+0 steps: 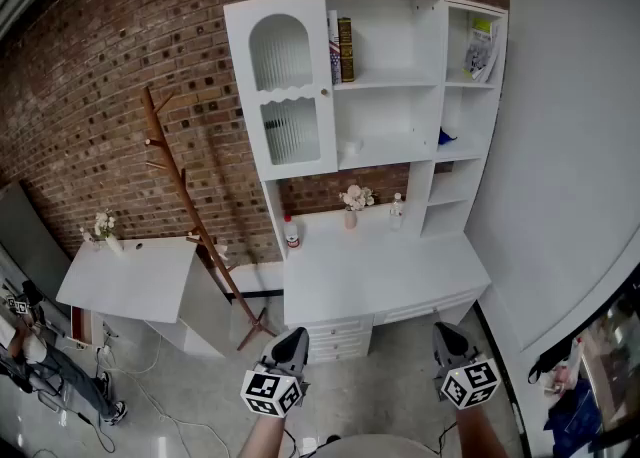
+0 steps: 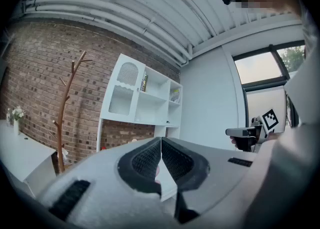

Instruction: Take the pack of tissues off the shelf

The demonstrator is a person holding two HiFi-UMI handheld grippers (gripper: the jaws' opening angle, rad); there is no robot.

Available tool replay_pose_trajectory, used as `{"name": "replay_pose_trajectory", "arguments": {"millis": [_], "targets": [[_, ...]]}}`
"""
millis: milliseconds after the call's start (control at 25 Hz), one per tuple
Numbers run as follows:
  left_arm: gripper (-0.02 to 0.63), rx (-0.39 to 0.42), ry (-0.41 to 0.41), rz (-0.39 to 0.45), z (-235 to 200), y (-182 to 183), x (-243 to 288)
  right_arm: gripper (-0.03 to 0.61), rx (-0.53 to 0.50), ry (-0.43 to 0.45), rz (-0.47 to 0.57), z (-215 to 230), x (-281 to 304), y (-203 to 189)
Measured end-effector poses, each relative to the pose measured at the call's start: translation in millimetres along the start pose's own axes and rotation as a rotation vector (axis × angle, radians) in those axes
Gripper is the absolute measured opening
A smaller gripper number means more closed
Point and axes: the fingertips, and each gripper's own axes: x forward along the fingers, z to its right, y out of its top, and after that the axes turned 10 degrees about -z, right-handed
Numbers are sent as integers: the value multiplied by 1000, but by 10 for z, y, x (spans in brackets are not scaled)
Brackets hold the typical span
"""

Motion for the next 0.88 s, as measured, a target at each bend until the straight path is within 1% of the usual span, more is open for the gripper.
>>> {"name": "replay_pose_trajectory", "arguments": {"millis": [880], "targets": [[26, 3, -18, -1, -51, 30, -69, 31, 7, -8, 12, -119, -8, 88]]}}
